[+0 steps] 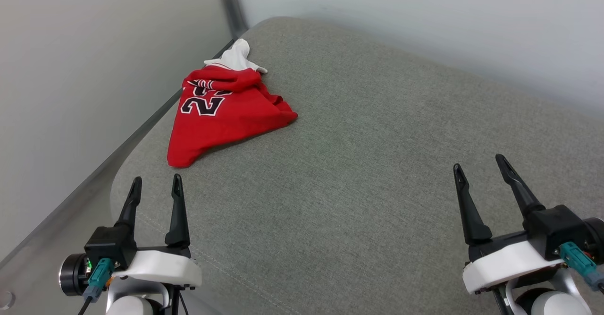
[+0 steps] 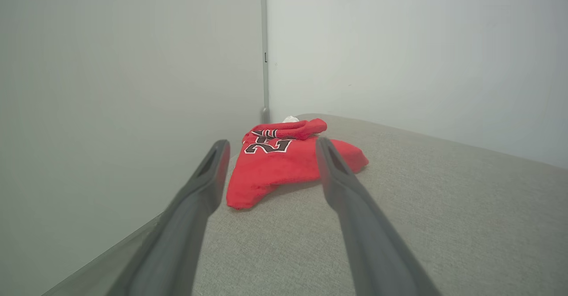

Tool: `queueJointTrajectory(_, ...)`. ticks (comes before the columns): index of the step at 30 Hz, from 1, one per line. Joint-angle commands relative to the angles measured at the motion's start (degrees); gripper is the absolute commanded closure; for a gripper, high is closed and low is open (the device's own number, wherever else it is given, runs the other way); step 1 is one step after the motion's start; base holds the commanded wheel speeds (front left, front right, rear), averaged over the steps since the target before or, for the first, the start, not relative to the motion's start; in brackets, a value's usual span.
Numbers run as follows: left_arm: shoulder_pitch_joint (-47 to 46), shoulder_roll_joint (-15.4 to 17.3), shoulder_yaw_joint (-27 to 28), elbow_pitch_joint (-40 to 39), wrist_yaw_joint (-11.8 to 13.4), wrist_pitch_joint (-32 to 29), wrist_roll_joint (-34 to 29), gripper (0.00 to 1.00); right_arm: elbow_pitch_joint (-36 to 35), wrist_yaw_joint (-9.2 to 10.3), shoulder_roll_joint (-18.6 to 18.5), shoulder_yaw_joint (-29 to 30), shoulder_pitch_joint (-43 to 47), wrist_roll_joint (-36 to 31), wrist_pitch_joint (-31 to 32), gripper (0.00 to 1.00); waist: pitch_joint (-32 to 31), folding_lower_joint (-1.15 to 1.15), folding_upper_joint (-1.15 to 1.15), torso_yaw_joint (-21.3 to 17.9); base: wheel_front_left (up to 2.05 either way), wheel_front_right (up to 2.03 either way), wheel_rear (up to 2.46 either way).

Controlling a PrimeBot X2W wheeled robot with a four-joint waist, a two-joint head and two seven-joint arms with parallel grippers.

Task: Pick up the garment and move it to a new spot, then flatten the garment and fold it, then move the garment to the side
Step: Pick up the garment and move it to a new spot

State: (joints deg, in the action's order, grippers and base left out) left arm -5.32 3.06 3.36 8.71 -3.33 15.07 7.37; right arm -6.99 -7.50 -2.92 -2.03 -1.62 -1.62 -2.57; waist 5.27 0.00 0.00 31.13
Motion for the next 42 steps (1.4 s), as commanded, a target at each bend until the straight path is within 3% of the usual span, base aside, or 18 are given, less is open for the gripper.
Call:
queueJointTrajectory(1,-1.1,-0.1,0.0,-0.3,0.2,0.2,-0.1,0.0,-0.4,0.02,0.1,0.1,-0.8,-0.2,0.1,0.0,0.4,0.0,0.0,0.0,0.0,0.0,0.0)
queueJointTrajectory(6,-3.8,-0.2,-0.6,0.6,-0.3,0.2,0.0,0.0,-1.8,0.02,0.1,1.0,-0.8,-0.8,1.0,0.0,2.6,0.0,0.0,0.1,0.0,0.0,0.0)
queueJointTrajectory(10,-9.8,0.3,0.5,2.0,-1.3,0.2,0.9,0.0,-4.9,0.02,0.0,0.6,-2.8,-2.9,3.2,0.0,8.2,0.0,0.0,-1.9,0.0,0.0,0.0)
queueJointTrajectory(14,-19.0,2.7,2.1,6.0,-2.4,0.1,3.2,0.0,-7.7,0.02,-1.4,0.2,-5.4,-4.4,5.1,0.0,14.4,0.0,0.0,-4.7,0.0,0.0,0.0)
queueJointTrajectory(17,-26.4,6.6,2.9,9.1,-3.2,-3.0,5.8,0.0,-9.4,0.02,-2.3,0.0,-7.6,-5.0,6.0,0.0,18.9,0.0,0.0,-7.1,0.0,0.0,0.0)
queueJointTrajectory(20,-32.8,11.1,3.1,11.7,-3.9,-9.3,9.2,0.0,-10.6,0.02,-2.7,0.0,-9.2,-5.3,6.3,0.0,22.4,0.0,0.0,-9.3,0.0,0.0,0.0)
queueJointTrajectory(27,-41.2,23.6,-1.9,19.7,-4.1,-33.6,23.1,0.0,-12.3,0.02,-2.4,-0.3,-12.4,-5.6,4.9,0.0,27.9,0.0,0.0,-13.8,0.0,0.0,0.0)
queueJointTrajectory(30,-41.8,27.6,-3.6,23.1,-4.1,-43.5,29.5,0.0,-12.4,0.02,-2.0,-0.6,-13.5,-5.5,4.1,0.0,29.4,0.0,0.0,-15.3,0.0,0.0,0.0)
queueJointTrajectory(33,-41.0,30.2,-3.6,27.5,-4.1,-51.5,34.6,0.0,-12.3,0.02,-1.7,-0.9,-14.5,-5.5,3.5,0.0,30.5,0.0,0.0,-16.7,0.0,0.0,0.0)
queueJointTrajectory(37,-39.8,30.2,-2.1,34.3,-3.1,-61.5,39.8,0.0,-12.3,0.02,-1.2,-0.7,-14.9,-5.5,2.8,0.0,31.2,0.0,0.0,-17.8,0.0,0.0,0.0)
queueJointTrajectory(39,-39.5,29.5,-1.7,36.1,-1.9,-62.9,40.7,0.0,-12.2,0.02,-1.0,-0.4,-14.8,-5.5,2.6,0.0,31.3,0.0,0.0,-18.0,0.0,0.0,0.0)
queueJointTrajectory(40,-39.4,29.4,-1.6,36.6,-1.7,-63.0,40.9,0.61,-12.2,0.02,-0.9,-0.3,-14.7,-5.4,2.5,0.0,31.4,0.0,0.0,-18.0,0.0,0.0,0.0)
queueJointTrajectory(41,-39.2,29.0,-1.7,36.9,-1.7,-63.1,41.0,1.0,-12.1,0.02,-0.8,-0.2,-14.6,-5.4,2.4,0.0,31.3,0.0,0.0,-18.1,0.0,0.0,0.0)
queueJointTrajectory(42,-39.5,29.1,-1.7,36.8,-1.6,-61.7,40.6,1.0,-12.0,0.02,-0.8,0.0,-14.5,-5.4,2.5,0.0,31.2,0.0,0.0,-18.0,0.0,0.0,0.0)
